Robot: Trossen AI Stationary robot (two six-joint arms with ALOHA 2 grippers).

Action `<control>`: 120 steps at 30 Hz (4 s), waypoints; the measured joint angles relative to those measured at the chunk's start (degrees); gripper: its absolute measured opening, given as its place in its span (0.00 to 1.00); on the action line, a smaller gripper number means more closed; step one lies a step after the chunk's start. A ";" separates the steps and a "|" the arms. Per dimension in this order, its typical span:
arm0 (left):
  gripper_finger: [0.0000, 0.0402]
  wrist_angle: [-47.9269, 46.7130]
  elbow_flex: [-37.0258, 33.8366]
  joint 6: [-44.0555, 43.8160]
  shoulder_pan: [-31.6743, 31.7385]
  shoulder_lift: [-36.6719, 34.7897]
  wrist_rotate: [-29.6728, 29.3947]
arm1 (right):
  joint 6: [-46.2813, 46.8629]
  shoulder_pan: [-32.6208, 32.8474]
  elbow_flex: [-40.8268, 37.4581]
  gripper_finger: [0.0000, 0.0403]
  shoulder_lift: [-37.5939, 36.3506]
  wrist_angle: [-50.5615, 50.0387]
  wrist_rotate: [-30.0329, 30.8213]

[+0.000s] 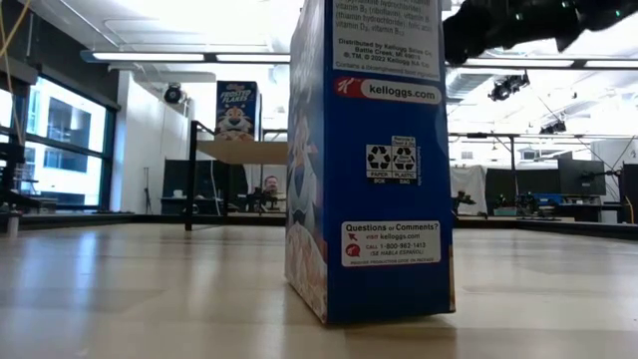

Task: Stack cereal on shelf
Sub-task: Put the orange cereal box on the shelf

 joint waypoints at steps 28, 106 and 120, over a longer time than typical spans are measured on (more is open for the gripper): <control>0.66 2.40 -19.16 -9.54 5.31 -11.64 -4.87 | 3.58 -2.56 -15.39 0.46 9.74 35.03 -2.50; 0.66 6.31 -35.95 -5.00 11.56 -28.23 -3.93 | 6.15 -10.58 -15.39 0.46 18.96 39.12 1.39; 0.66 6.31 -35.95 -4.96 11.56 -28.23 -3.93 | 6.06 -10.55 -15.39 0.46 18.98 38.47 1.34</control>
